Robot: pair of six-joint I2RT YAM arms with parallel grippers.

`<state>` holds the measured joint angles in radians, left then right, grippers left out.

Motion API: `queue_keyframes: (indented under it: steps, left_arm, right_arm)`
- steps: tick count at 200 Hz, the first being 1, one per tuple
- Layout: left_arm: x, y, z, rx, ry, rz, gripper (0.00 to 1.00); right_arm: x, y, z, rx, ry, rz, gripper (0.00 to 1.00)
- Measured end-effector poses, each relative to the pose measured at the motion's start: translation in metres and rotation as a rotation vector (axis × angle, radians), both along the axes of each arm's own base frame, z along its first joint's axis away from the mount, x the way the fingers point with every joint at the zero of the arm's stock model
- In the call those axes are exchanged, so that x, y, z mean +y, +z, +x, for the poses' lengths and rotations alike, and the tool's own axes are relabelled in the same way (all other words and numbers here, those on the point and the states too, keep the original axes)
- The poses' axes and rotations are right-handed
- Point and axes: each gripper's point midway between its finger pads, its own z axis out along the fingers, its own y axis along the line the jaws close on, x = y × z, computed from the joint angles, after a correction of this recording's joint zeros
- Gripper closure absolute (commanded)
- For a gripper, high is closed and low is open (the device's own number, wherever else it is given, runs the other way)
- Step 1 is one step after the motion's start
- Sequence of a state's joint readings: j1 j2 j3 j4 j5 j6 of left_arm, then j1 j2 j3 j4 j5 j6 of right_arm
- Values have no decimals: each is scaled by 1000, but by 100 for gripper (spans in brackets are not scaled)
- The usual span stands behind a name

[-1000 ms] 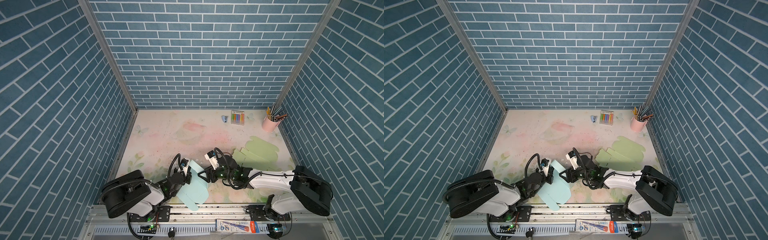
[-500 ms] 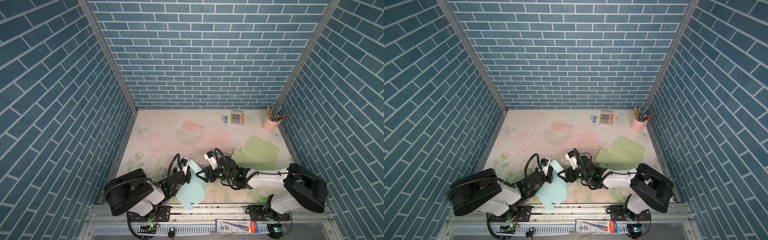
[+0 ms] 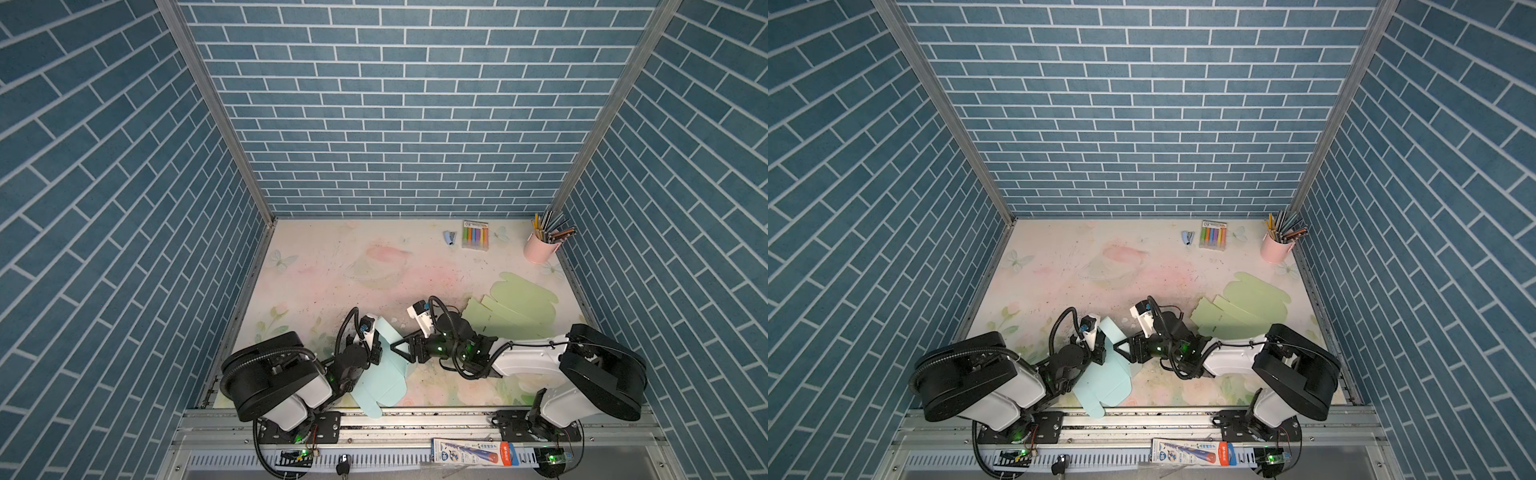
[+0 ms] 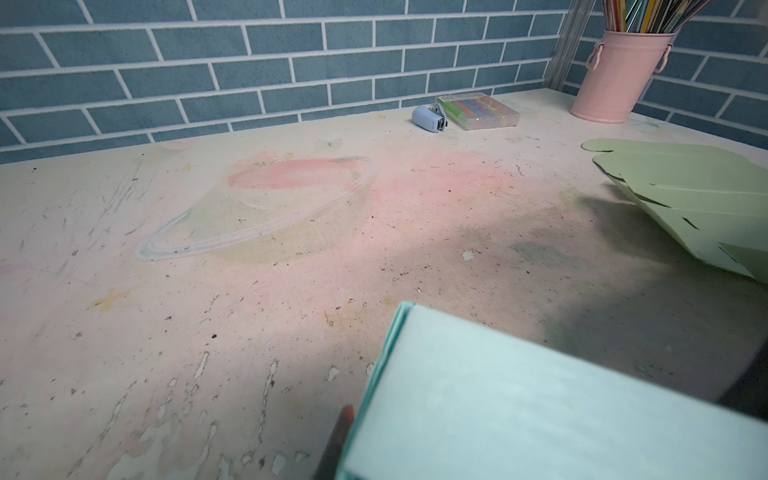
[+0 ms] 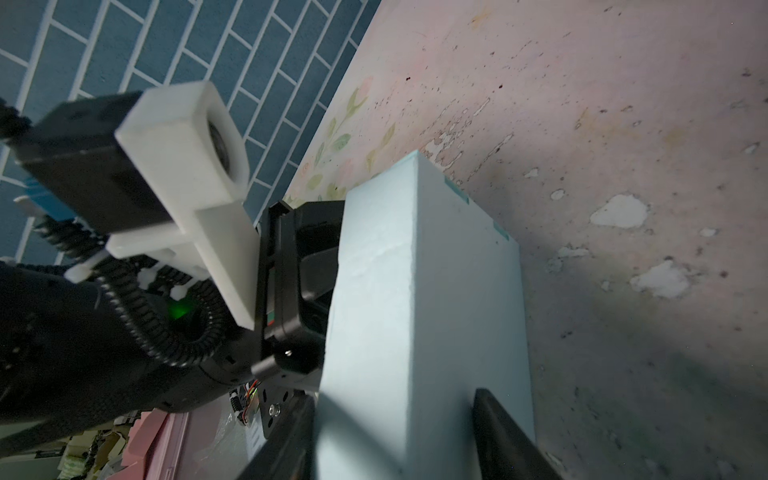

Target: Fold the paper box

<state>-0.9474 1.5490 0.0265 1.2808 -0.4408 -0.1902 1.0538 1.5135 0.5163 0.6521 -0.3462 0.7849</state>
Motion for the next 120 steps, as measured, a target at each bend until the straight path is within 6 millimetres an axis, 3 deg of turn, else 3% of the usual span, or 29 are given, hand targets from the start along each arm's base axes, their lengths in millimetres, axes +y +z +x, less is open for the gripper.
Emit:
queue_keyframes:
  steps: [120]
  left_arm:
    - [-6, 2, -3, 6, -57, 8, 77]
  right_arm:
    - [1, -2, -6, 4, 7, 0, 41]
